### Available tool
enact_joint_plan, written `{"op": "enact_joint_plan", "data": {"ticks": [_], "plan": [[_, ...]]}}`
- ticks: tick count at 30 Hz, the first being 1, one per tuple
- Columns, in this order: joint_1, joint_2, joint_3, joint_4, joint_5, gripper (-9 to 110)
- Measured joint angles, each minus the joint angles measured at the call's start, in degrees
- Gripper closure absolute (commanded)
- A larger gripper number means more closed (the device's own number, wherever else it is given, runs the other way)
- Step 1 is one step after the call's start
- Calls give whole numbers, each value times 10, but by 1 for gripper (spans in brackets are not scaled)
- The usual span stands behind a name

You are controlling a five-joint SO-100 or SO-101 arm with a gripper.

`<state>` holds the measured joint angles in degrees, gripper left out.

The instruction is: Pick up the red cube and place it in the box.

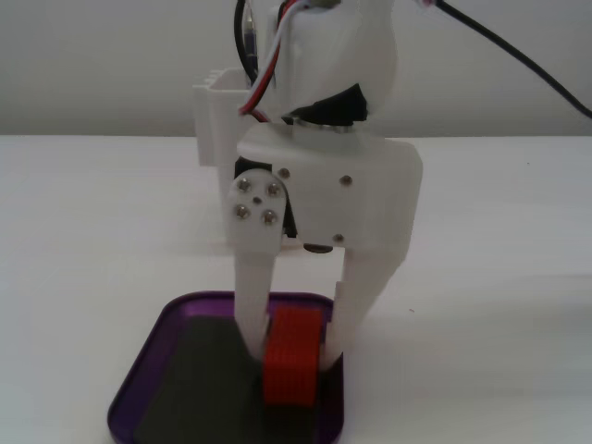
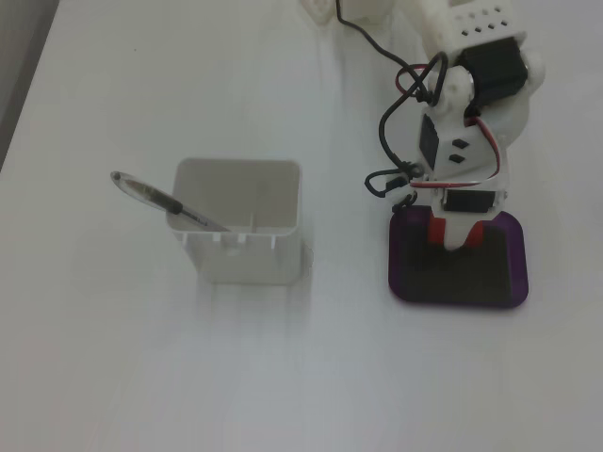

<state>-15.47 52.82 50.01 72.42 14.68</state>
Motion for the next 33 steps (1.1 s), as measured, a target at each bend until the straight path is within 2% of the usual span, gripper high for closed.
{"op": "enact_joint_plan", "data": {"ticks": [9, 16, 19, 29, 33], "plan": [[2, 0, -35, 54, -1, 80], [26, 44, -157, 221, -4, 80], [21, 120, -156, 245, -29, 80], [24, 507, 150, 252, -53, 80], [67, 649, 292, 249, -53, 80]]}}
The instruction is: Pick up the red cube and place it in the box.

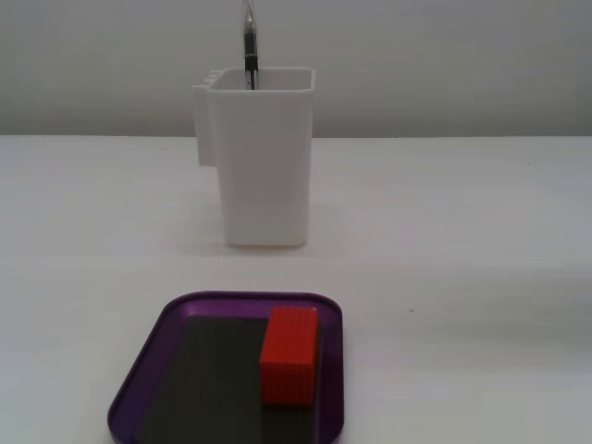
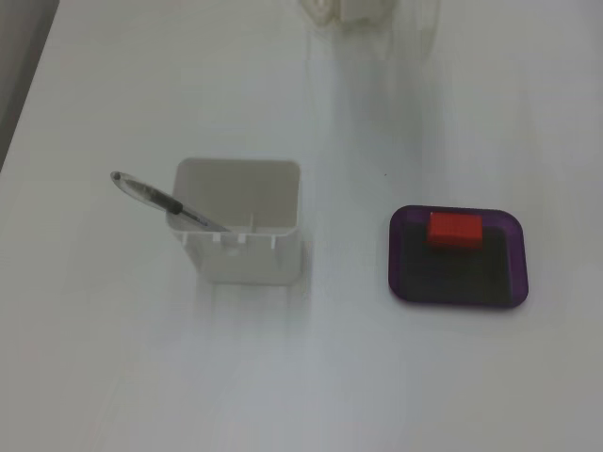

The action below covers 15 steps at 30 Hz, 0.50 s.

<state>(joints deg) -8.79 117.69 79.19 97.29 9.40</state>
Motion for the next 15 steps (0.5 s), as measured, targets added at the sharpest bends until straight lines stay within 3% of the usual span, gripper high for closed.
{"op": "enact_joint_plan", "data": {"ticks": [15], "plan": [[30, 388, 536, -152, 0, 80]]}}
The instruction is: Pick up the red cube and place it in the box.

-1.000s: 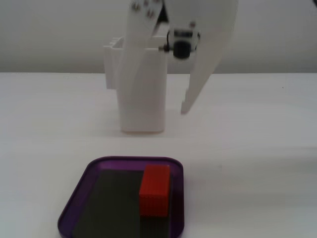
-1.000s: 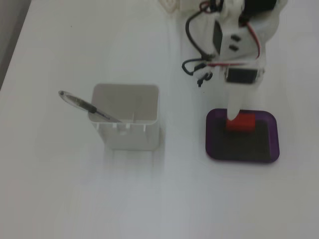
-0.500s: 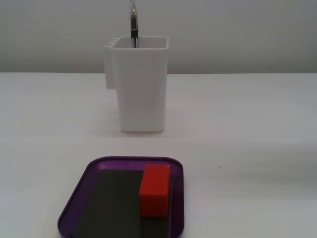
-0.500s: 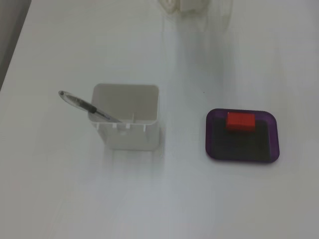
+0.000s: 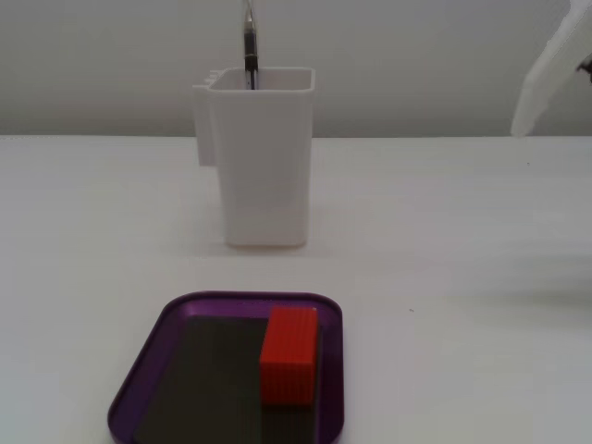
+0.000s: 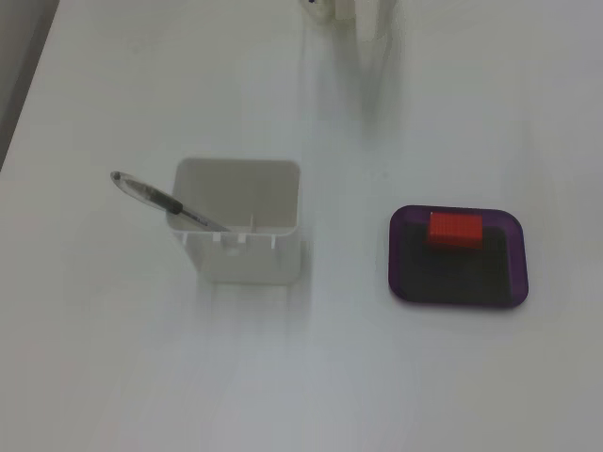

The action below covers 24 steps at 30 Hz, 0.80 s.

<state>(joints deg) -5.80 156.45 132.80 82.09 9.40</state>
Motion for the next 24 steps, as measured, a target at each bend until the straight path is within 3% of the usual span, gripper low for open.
{"op": "enact_joint_plan", "data": {"ticks": [11, 17, 24], "plan": [[15, 204, 228, -113, 1, 80], [80, 232, 335, -182, 1, 80], [84, 243, 407, -203, 1, 85]]}}
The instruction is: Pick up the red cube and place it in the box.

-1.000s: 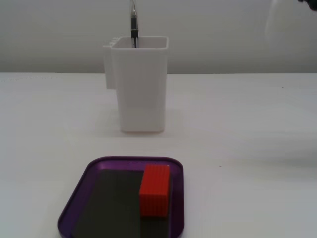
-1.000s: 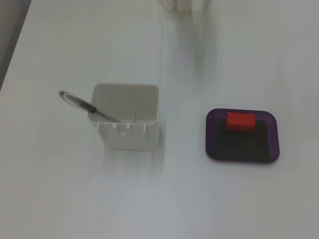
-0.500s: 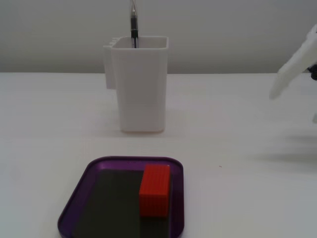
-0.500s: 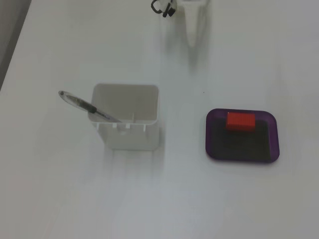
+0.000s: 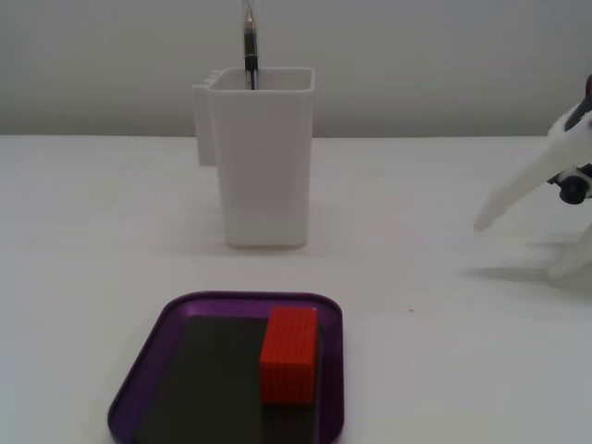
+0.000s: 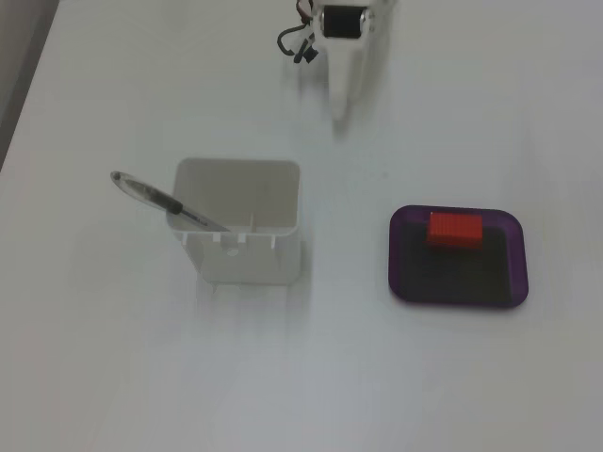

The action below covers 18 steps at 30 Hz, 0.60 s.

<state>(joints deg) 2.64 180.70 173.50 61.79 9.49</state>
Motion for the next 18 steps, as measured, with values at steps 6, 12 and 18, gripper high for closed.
{"op": "enact_joint_plan", "data": {"ticks": [6, 12, 18], "plan": [[5, 1, 4, 0, 0, 102], [5, 1, 4, 0, 0, 102], [5, 1, 4, 0, 2, 102]]}}
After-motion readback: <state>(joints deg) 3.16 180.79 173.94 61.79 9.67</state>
